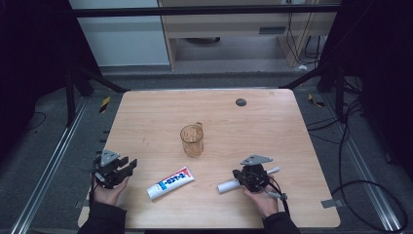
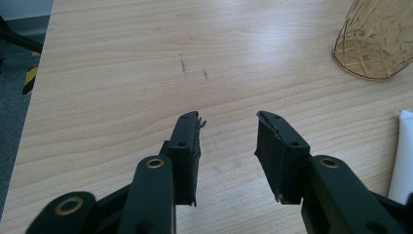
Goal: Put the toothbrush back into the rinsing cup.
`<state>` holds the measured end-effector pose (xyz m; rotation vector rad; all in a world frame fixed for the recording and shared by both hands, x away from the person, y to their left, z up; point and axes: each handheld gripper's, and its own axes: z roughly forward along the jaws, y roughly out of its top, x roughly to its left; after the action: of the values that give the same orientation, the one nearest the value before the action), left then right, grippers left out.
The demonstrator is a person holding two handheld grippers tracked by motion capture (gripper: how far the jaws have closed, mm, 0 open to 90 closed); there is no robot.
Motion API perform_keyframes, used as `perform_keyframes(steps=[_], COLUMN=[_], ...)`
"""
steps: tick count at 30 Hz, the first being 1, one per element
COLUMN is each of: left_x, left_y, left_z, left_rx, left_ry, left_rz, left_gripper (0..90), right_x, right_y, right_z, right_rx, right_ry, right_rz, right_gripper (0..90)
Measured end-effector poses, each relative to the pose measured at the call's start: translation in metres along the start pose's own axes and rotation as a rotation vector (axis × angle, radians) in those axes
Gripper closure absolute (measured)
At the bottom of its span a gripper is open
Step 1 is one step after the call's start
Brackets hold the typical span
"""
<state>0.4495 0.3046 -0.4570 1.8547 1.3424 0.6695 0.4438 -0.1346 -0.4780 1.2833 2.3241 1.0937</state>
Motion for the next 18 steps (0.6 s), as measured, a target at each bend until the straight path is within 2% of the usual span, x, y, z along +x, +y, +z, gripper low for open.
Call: perform_keyframes(steps=[5,18], left_x=[0.0,0.001], left_y=[0.0,0.0], left_z=[0.0,0.001], left_rx=[0.002,0.009], left_ry=[-0.002,-0.004], left_rz=[0.001,0.003], left_gripper=[60.3,60.3], right_x=[0.009,0.012], right_y=[-0.001,-0.005], right_z=[0.007,0.01], right_rx=[0.023,0.055], right_ry=[0.016,0.034], right_rz=[-0.017,-0.032], right_gripper=[90.0,90.0])
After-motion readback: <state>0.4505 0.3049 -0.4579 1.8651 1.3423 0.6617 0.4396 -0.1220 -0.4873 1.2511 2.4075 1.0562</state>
